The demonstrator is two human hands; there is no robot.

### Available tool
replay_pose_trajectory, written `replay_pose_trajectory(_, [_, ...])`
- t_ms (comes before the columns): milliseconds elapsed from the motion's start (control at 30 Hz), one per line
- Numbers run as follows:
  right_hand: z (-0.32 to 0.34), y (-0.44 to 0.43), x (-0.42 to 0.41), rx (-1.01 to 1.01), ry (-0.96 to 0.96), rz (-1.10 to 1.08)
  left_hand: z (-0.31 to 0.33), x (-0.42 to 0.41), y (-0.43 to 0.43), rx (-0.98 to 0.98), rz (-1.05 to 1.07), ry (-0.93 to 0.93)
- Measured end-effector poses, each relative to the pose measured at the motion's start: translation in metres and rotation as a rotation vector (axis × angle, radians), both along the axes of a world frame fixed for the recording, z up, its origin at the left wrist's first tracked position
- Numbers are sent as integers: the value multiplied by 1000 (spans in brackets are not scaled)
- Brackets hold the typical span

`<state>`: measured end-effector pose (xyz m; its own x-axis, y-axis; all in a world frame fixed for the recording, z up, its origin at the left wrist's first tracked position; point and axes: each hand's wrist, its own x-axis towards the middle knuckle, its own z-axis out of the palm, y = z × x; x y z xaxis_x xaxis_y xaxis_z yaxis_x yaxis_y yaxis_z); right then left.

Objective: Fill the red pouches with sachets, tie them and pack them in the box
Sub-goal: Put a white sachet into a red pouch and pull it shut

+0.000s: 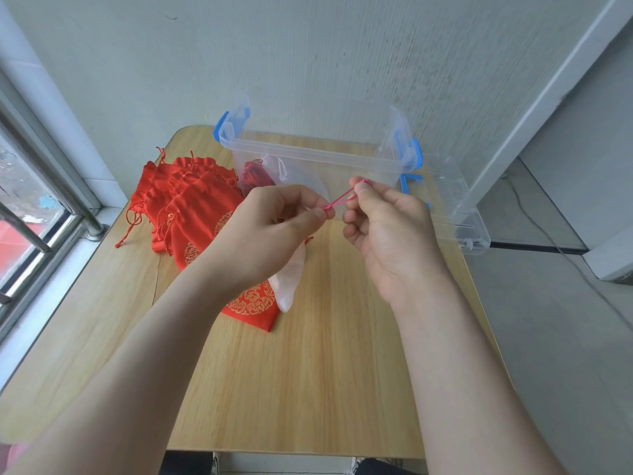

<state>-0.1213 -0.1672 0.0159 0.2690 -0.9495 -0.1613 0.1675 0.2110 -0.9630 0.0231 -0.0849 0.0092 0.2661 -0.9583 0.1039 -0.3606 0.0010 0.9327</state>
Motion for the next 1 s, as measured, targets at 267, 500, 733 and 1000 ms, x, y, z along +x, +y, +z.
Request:
replay_pose_trajectory(267, [2, 4, 0, 16, -41, 45, 2, -2, 0, -24, 10, 18])
replay_pose_trajectory(500, [0, 2, 0, -1, -27, 59, 0, -6, -2, -27, -17, -66])
replay_pose_trajectory(733, [-3, 4, -4, -150, 348, 272, 0, 4, -4, -56, 225, 346])
replay_pose_trajectory(1000, [-19, 14, 13, -532, 693, 302, -3, 17, -6, -36, 280, 495])
